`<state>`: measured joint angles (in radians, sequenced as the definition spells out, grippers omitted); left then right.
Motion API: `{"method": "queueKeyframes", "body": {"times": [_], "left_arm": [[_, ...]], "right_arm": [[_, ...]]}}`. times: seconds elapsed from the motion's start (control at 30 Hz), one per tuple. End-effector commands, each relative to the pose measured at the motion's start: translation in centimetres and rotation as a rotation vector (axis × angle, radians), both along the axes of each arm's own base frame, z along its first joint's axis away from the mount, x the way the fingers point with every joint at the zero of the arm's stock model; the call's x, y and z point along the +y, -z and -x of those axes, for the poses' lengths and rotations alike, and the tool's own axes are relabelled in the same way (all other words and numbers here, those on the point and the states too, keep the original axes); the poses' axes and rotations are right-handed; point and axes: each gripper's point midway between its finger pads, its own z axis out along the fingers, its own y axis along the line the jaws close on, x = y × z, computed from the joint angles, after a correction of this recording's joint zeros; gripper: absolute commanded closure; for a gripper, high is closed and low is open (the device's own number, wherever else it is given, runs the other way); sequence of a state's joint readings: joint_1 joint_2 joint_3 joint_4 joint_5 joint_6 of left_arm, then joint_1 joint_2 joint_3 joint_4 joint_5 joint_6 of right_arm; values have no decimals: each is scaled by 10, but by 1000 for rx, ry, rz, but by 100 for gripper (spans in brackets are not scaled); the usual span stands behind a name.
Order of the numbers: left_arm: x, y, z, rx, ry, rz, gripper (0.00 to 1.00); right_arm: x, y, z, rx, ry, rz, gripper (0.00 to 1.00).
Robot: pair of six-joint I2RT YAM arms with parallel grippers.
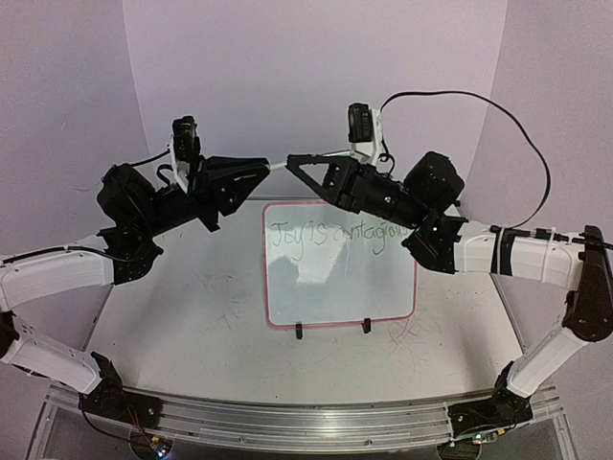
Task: Write a sentence on the whiteboard
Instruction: Insert the whiteboard marker without the cap into the pen cap.
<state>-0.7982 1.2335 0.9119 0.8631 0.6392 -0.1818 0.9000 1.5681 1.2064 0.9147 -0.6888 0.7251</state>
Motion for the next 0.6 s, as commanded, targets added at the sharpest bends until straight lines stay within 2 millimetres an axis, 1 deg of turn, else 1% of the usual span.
{"method": "queueKeyframes", "body": {"times": [0.0, 0.1, 0.23, 0.3, 0.4, 0.47, 0.57], "left_arm": [[0, -11, 0, -22, -12, 35, 100], [0, -11, -5, -32, -39, 40, 100], [-6, -8, -16, -78, -95, 30, 100], [-12, -3, -18, -107, -97, 11, 100], [-23, 8, -21, -165, -94, -46, 100], [-35, 24, -22, -191, -63, -133, 100], [-44, 39, -17, -198, 12, -210, 100]], "right_arm": [[4, -20, 5, 11, -40, -61, 100], [15, -16, -1, 115, -93, -94, 100], [39, -11, 2, 189, -179, -85, 100], [46, -8, 4, 210, -212, -74, 100], [49, -5, 6, 213, -225, -48, 100], [52, 0, 10, 190, -228, 0, 100], [58, 11, 18, 149, -252, 73, 100]]}}
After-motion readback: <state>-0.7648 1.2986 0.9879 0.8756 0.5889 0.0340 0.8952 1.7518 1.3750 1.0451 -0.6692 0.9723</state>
